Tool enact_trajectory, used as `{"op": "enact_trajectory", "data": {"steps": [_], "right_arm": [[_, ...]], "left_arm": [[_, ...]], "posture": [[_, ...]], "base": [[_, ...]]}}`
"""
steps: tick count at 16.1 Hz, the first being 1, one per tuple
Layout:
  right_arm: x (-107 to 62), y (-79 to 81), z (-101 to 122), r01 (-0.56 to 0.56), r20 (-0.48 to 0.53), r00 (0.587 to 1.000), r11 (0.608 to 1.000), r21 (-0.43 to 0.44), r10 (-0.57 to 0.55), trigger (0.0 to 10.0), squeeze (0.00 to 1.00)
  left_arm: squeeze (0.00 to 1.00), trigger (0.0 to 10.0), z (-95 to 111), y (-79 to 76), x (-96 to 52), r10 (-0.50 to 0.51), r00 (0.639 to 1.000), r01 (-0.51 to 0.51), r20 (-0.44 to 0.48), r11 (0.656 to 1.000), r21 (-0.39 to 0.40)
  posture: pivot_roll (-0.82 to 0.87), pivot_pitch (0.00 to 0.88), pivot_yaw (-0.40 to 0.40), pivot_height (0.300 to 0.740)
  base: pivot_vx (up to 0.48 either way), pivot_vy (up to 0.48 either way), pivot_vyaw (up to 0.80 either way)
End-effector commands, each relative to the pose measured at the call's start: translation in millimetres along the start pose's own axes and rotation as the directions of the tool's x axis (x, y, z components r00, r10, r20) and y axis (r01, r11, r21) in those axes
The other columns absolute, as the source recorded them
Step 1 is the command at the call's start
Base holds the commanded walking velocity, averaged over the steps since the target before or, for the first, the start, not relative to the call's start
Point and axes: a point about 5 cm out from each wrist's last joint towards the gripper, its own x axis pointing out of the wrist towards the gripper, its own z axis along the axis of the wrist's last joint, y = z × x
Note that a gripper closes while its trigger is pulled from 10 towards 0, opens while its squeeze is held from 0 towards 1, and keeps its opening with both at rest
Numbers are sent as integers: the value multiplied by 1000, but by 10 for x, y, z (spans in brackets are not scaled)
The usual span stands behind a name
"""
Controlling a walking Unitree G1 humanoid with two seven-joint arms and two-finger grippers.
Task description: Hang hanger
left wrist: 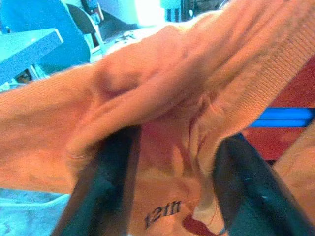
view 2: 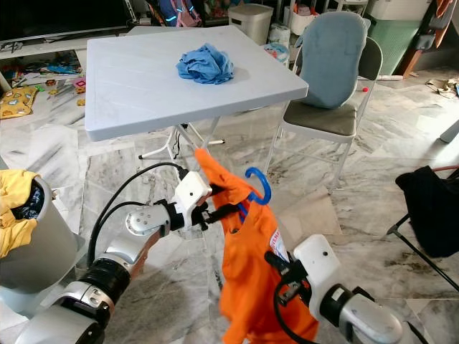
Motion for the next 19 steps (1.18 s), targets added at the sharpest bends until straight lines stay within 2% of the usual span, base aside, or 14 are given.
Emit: {"op": "enact_trajectory", "data": {"steps": [1,2,5,7,8,9,10,13,14,15,16,18,19], "right_arm": [[-42,42,41,-51,4,999,998,-22,51,10000,0],[-72,30,24,-56,-10,998,998,-29,55,10000,0],[-283,-212,-45,18,-81,996,996,-89,-25,10000,0],[-407,-305,-101,36,-131,990,992,-123,-52,10000,0],[-499,-335,-161,30,-176,983,989,-143,-56,10000,0],[-661,-396,-278,13,-281,957,978,-209,-73,10000,0],[-735,-429,-310,7,-317,945,972,-235,-84,10000,0],[-962,-520,-302,-10,-370,924,963,-271,-94,10000,0],[-1129,-528,-289,-52,-403,913,961,-272,-65,10000,0],[-1176,-526,-281,-64,-409,911,960,-273,-55,10000,0],[-1333,-554,-197,-86,-424,904,953,-292,-49,10000,0],[-1458,-580,-152,-101,-441,897,953,-285,-37,10000,0],[-1517,-639,-91,-79,-441,895,946,-315,-72,10000,0]], "left_arm": [[0,0,31,69,-13,20,1000,-20,-10,999,45],[0,0,22,81,-21,28,999,-27,-17,998,56],[0,0,12,83,-20,27,999,-25,-24,997,79],[0,0,8,75,-12,27,999,-25,-25,996,80],[0,0,11,67,-6,24,999,-22,-22,996,83],[0,0,18,61,-1,19,1000,-17,-18,996,85],[0,0,18,62,-1,17,1000,-16,-17,996,85],[0,0,15,67,2,15,1000,-13,-20,996,86],[0,0,17,59,10,6,1000,-4,-20,996,87],[0,0,15,57,10,3,1000,-2,-20,996,88],[0,0,10,52,14,-1,1000,3,-22,996,90],[0,0,3,41,21,-11,1000,13,-28,995,95],[0,0,-2,24,28,-20,999,23,-29,995,96]], "posture": [[-42,0,-13,740],[-41,0,-15,740],[-44,0,-14,740],[-49,0,-12,740],[-49,0,-12,740],[-51,0,-12,740],[-57,0,-11,740],[-70,0,-7,740],[-72,0,-7,740],[-76,0,-6,740],[-86,0,-5,740],[-89,0,-4,740],[-97,0,-4,740]], "base": [[0,0,0],[0,0,0],[0,0,0],[0,0,0],[0,0,0],[0,0,0],[0,0,0],[0,0,0],[0,0,0],[0,0,0],[0,0,0],[0,0,0],[0,0,0]]}}
